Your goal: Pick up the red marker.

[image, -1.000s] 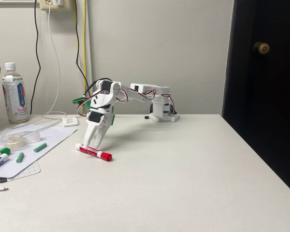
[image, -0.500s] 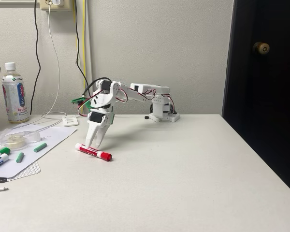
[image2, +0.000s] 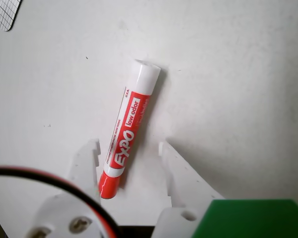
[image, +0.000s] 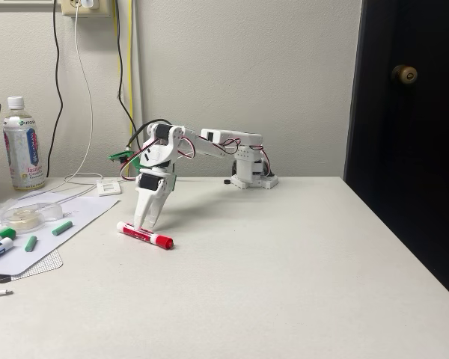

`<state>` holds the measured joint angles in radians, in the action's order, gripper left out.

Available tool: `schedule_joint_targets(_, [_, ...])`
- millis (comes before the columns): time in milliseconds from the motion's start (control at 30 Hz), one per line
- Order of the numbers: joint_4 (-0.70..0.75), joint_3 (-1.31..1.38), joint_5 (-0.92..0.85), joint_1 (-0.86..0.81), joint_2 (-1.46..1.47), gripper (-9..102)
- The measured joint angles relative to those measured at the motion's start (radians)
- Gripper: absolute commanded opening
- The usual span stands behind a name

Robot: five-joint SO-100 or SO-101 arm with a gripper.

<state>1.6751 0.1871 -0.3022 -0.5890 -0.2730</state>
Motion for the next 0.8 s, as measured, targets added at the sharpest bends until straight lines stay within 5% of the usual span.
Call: schedule_joint_targets(800, [-0.058, 0.0, 0.029, 0.043, 0.006, 27])
